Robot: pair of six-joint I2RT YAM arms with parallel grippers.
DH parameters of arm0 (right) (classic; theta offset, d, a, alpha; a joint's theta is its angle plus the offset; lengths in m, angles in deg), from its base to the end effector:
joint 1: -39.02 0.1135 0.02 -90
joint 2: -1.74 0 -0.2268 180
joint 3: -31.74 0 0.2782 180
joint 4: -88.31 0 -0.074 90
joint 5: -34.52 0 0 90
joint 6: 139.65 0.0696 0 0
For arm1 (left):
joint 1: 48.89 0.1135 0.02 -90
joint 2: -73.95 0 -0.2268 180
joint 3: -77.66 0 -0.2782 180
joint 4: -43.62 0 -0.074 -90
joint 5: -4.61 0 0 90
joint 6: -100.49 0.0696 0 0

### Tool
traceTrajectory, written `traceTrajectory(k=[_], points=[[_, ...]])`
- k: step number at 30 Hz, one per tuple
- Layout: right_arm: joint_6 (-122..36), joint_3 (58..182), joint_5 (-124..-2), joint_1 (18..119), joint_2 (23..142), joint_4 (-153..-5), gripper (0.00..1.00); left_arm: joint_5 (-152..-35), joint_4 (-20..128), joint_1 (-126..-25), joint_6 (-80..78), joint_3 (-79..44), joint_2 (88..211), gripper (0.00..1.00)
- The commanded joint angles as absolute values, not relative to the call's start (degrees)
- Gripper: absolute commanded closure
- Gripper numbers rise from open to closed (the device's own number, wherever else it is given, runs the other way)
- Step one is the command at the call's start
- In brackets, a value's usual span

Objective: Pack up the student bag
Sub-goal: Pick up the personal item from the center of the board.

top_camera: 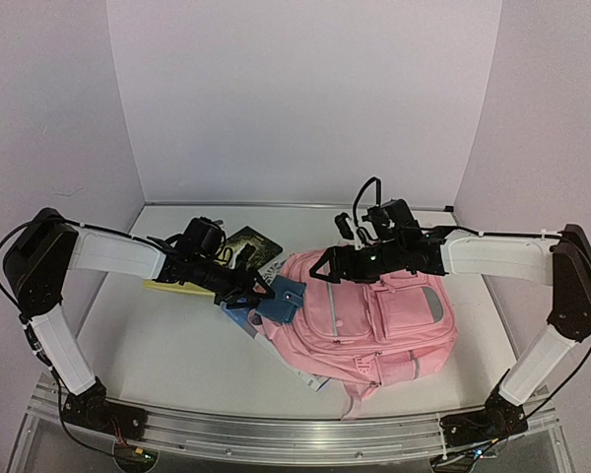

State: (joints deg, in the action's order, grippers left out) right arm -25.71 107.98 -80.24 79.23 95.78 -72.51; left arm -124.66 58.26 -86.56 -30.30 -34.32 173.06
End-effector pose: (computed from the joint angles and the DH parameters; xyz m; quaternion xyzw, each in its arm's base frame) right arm 0.2946 0.2873 0.1722 -0.2184 0.8517 0.3941 0.2675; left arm 0.2766 -0.2692 0.1022 0.1028 0.8756 -0.4655 0.0780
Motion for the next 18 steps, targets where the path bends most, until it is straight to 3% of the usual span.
traceTrajectory(k=[1,12,18], points=[[-26.3,109.0,-80.3,79.2,96.2,-73.3,0.1,-124.2,58.2,-86.6,-33.0,-36.2,170.5,0.48],[-25.6,108.9,-80.7,79.2,96.7,-74.1,0.11,-130.0,51.0,-86.8,-36.0,-36.8,172.0,0.55],[-25.2,108.0,-80.7,79.2,95.1,-74.4,0.11,-132.9,48.6,-87.2,-36.5,-36.4,172.2,0.63]])
